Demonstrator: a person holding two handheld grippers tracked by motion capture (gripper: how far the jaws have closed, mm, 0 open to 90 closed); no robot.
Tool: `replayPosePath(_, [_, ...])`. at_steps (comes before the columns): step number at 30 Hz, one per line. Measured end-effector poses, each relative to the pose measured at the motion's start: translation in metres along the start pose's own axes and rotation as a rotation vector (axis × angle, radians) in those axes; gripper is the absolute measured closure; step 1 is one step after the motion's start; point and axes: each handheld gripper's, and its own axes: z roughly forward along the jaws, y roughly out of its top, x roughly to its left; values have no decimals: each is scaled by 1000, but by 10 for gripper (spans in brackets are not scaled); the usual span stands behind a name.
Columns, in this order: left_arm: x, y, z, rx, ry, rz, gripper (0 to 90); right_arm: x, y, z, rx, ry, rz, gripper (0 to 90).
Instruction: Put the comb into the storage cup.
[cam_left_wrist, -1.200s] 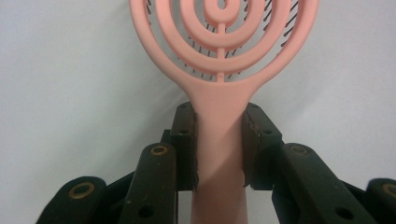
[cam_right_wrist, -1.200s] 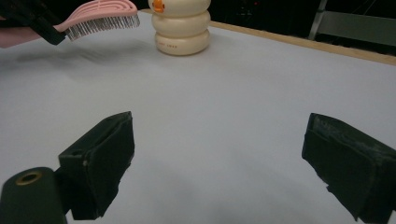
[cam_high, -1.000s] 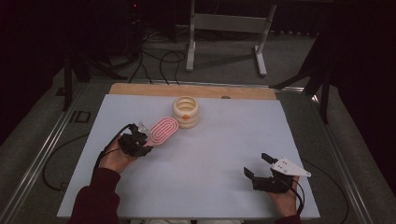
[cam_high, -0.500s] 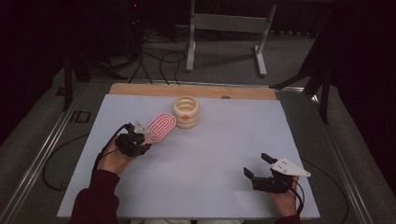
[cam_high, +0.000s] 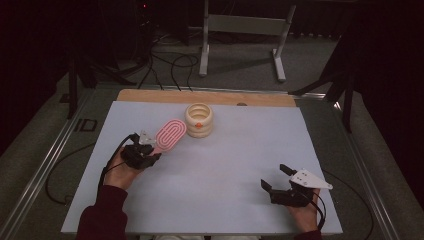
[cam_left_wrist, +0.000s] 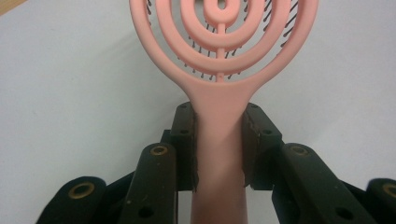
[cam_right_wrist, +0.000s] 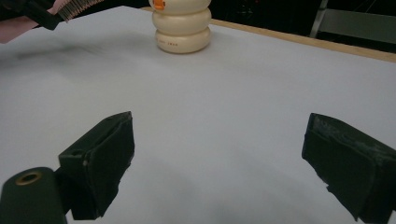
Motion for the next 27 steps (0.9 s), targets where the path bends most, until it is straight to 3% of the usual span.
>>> replayPosePath(11, [-2, -7, -3, -56, 5, -34, 701, 0, 0, 1, 7, -7, 1, 94])
replayPosePath(27, [-5, -16, -7, -135, 9, -48, 701, 0, -1, 2, 11, -7, 2, 94])
